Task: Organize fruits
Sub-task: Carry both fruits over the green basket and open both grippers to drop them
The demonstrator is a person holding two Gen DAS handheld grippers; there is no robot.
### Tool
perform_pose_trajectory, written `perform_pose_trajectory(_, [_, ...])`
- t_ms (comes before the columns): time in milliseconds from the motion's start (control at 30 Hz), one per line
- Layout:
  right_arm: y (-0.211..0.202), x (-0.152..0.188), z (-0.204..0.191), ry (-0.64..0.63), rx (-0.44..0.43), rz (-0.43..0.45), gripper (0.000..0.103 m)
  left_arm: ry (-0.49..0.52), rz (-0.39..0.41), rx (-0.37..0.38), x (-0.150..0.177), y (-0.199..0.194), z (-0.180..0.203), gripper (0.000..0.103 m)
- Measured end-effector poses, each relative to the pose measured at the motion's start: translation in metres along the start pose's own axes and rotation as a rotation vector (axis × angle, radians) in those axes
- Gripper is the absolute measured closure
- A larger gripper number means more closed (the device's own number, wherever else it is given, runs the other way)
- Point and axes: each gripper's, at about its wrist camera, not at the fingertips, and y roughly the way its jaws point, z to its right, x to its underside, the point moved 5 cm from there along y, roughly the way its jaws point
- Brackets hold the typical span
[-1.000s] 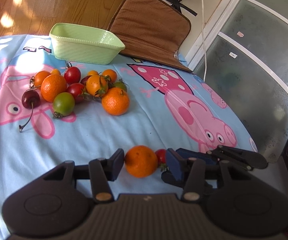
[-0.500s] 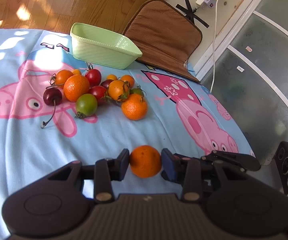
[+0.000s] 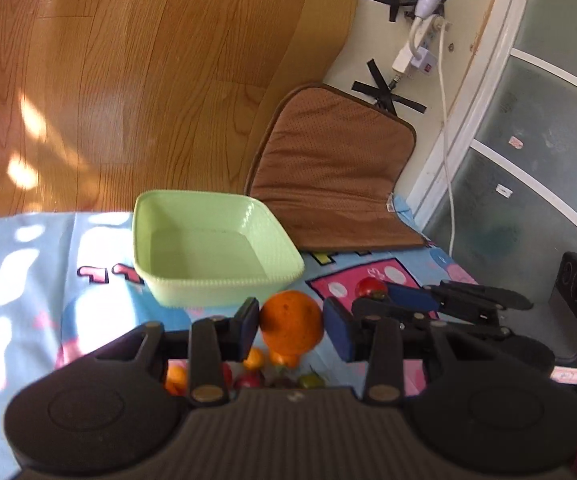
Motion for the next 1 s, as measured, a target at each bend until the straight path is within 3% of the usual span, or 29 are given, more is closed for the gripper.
perform_pose_trajectory(100, [0.042,-0.018,0.013,0.016,0.016,-0.023,0.075,-0.029,-0.032,-0.045,-0.021,0.039,-0.021,0.067])
perform_pose_trajectory(233, [0.083,-0.018,0.019,-0.003,0.043,-0.08,0.074,-0.076,-0.084,-0.107,-0.027,0.082,-0.051,0.067])
perform_pose_trajectory(533, [0.115,-0.004,0.021,-0.022,0.07,-0.155,0.072,-0.087,-0.113,-0.16,-0.025,0.115,-0.07,0.067])
perform_pose_trajectory(667, [0.103,-0.008,0.023,-0.002,0.085,-0.129,0.069,-0.082,-0.085,-0.148,-0.025,0.097,-0.063,0.066])
perform_pose_trajectory(800, [0.069,-0.008,0.016,0.008,0.077,-0.078,0.069,-0.08,0.006,-0.095,-0.021,0.047,-0.049,0.065])
perform_pose_trajectory(1000, [0.006,0.029,-0.006,0.053,0.0,-0.055,0.069,-0.073,0.095,-0.057,0.026,-0.025,-0.038,0.065])
